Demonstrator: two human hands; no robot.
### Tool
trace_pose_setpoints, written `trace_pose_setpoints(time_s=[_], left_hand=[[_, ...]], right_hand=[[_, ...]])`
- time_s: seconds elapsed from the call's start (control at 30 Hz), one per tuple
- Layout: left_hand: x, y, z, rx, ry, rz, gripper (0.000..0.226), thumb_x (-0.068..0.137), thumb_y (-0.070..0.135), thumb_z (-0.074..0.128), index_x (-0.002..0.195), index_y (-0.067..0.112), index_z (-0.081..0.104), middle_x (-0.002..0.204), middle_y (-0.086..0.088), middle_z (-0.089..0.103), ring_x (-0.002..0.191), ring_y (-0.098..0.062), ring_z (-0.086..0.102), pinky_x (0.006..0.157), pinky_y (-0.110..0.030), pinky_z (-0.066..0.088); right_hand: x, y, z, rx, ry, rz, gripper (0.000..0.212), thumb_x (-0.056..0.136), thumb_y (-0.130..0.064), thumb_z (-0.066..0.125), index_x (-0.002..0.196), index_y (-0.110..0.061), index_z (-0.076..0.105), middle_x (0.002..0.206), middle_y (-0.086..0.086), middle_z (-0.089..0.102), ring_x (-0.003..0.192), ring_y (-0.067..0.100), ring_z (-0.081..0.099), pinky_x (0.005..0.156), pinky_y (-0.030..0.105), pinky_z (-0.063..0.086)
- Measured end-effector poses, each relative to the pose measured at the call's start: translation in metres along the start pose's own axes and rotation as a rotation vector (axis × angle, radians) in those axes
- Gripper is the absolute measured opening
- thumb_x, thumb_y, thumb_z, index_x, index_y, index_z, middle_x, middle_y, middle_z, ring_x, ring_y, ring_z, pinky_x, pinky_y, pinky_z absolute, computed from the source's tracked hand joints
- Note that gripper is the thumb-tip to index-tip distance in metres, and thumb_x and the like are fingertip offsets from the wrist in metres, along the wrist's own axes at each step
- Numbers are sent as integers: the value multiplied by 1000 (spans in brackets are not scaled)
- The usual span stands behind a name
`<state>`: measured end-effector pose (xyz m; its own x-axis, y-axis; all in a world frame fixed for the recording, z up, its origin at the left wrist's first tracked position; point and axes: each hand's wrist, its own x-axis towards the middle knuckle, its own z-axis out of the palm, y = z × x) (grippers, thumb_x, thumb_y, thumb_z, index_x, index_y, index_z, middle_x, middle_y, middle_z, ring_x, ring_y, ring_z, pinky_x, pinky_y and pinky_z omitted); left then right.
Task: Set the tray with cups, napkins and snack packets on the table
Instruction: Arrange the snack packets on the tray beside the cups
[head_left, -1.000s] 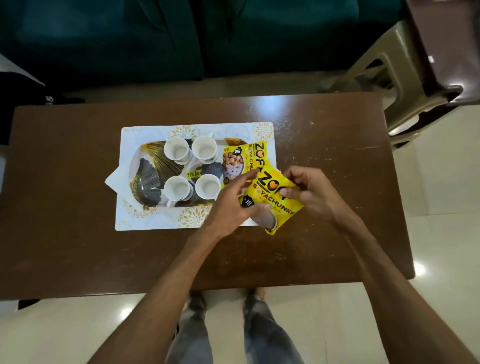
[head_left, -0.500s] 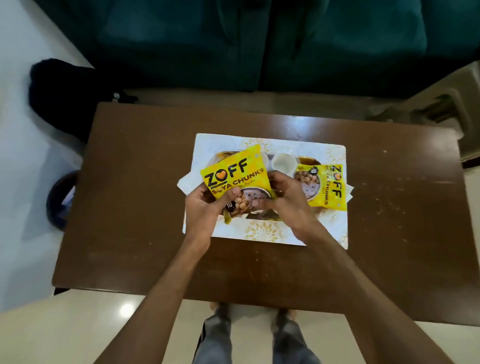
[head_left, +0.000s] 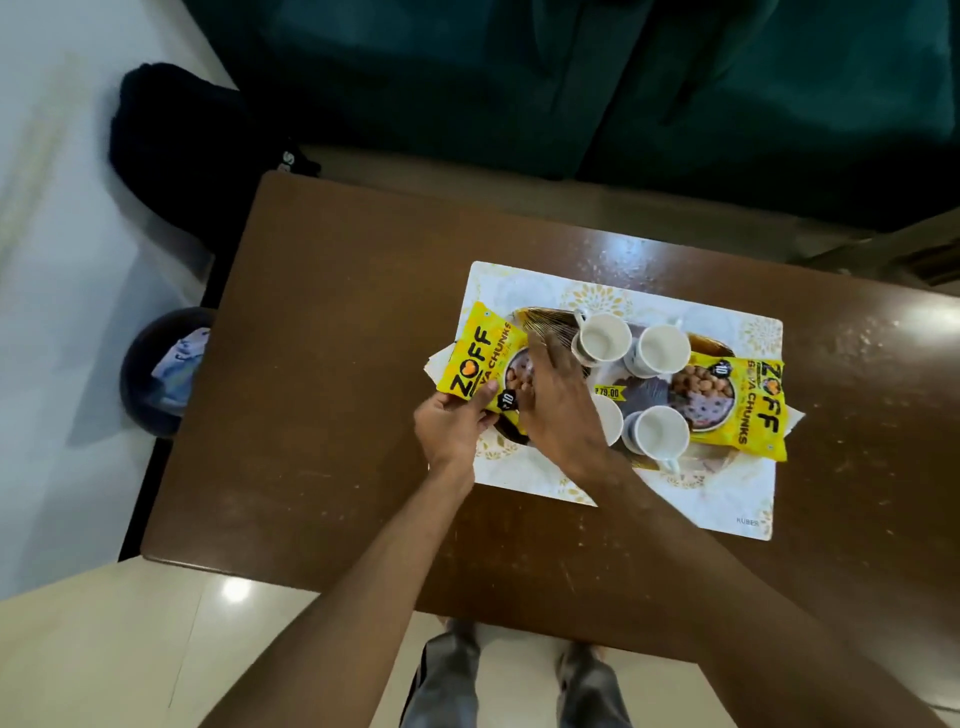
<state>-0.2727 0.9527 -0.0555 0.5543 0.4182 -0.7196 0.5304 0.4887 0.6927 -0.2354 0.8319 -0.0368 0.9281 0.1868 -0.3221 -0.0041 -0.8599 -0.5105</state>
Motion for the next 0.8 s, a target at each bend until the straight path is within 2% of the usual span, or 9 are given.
trace_pose_setpoints(time_s=[0.07, 0.2, 0.3, 0.4, 0.57, 0.67, 0.73, 0.8], left_hand=[[-3, -1, -2, 33, 0, 73, 37, 76, 5, 86, 107, -2, 69, 98, -14, 77, 83, -24, 77, 65, -35, 64], [-3, 7, -9, 201, 99, 227, 38, 78, 11, 86, 109, 11, 65, 95, -3, 75, 81, -13, 75, 58, -33, 63], [2, 15, -9, 273, 79, 286, 24, 83, 8, 81, 102, 9, 65, 91, -6, 75, 73, -14, 74, 55, -30, 61], [4, 17, -7, 346, 52, 317, 21, 84, 4, 79, 97, 4, 63, 87, -8, 75, 73, -18, 76, 55, -28, 61], [3, 7, -7, 346, 72, 316, 26, 83, 5, 80, 97, 3, 59, 93, -14, 74, 78, -25, 77, 58, -31, 62], [1, 1, -6, 342, 73, 320, 26, 84, 4, 80, 95, 6, 56, 95, -15, 74, 76, -18, 76, 60, -34, 63], [0, -2, -6, 336, 80, 315, 27, 84, 5, 79, 95, 9, 55, 96, -14, 74, 71, -12, 76, 60, -34, 63], [-2, -2, -7, 333, 78, 314, 27, 85, 7, 79, 99, 8, 55, 99, -12, 74, 75, -11, 76, 60, -30, 62]], right_hand=[[-3, 1, 4, -30, -44, 1, 71, 93, -13, 58, 156, -9, 25, 162, 21, 23, 148, 39, 25, 118, 48, 29], [0, 4, 8, -44, -85, -8, 79, 90, -9, 66, 156, -13, 25, 163, 21, 20, 144, 43, 33, 111, 52, 40], [7, 3, 6, -51, -92, -6, 85, 84, -10, 73, 155, -13, 26, 161, 22, 24, 139, 44, 41, 106, 51, 45], [12, 2, 4, -22, -74, -16, 80, 85, -6, 70, 153, -11, 29, 161, 22, 24, 139, 42, 41, 106, 49, 43], [12, 4, 5, -3, -63, -73, 79, 86, 2, 63, 154, -12, 26, 163, 21, 18, 148, 39, 27, 112, 48, 38], [9, 3, 6, 25, -55, -84, 76, 88, 3, 57, 155, -9, 23, 164, 23, 13, 151, 41, 18, 116, 52, 34], [5, 3, 9, 18, -67, -101, 80, 88, 0, 60, 156, -7, 20, 165, 24, 9, 152, 42, 12, 118, 52, 31], [2, 5, 11, 8, -80, -111, 85, 87, -3, 65, 157, -7, 16, 165, 24, 5, 153, 42, 9, 119, 52, 28]])
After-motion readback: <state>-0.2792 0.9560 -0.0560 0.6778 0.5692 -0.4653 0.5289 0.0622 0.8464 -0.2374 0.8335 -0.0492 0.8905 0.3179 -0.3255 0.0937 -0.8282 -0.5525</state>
